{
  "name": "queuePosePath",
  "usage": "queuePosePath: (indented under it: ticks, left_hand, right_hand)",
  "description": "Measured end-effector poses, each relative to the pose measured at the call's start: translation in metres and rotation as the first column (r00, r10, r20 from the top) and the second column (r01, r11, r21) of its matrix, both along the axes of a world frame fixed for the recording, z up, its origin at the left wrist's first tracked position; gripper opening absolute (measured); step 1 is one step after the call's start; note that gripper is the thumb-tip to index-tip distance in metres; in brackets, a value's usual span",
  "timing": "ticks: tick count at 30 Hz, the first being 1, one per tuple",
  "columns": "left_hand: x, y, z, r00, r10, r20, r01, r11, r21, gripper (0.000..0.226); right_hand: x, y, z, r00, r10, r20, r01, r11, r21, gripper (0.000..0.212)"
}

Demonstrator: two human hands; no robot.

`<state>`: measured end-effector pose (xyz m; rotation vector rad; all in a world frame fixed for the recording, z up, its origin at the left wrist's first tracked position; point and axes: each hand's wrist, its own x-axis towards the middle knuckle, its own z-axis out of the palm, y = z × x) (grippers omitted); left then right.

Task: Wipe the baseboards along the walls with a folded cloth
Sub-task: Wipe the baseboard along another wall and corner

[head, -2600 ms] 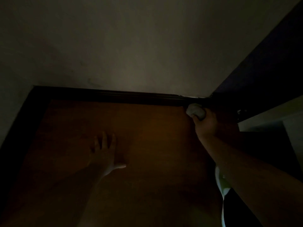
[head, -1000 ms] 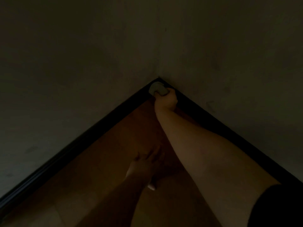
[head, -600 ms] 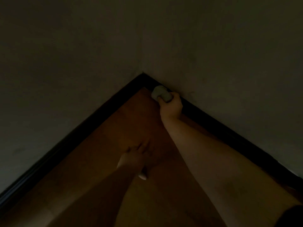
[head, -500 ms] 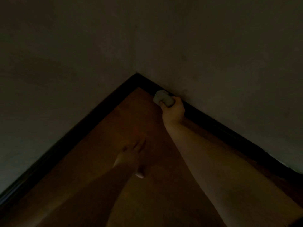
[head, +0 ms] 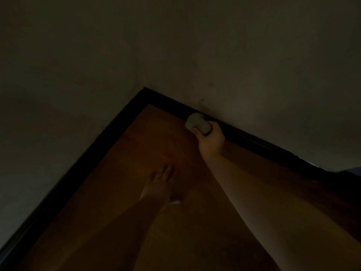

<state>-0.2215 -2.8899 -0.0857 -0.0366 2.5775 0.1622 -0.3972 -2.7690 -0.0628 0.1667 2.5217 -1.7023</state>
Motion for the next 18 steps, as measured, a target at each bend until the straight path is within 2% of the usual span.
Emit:
queuePosePath:
  ticks: [6,12,18]
  left_hand:
    - [-0.010,0.026,-0.007,0.993,-0.094,-0.069,0.098,0.994,0.044,0.112]
    - [-0.030,0.060,-0.010,0.962,-0.272,-0.028,0.274,0.960,0.055,0.119]
    - [-0.040,0.109,-0.013,0.950,-0.308,-0.055,0.312,0.945,0.096,0.117]
  right_hand:
    - [-0.007,0.023,0.008,0.998,-0.061,0.032,0.062,0.998,-0.021,0.037]
    - [0.004,0.092,0.012,0.985,-0.171,0.019,0.170,0.985,0.022,0.039]
    - [0.018,0.160,0.018,0.972,-0.234,0.006,0.233,0.970,0.064,0.041]
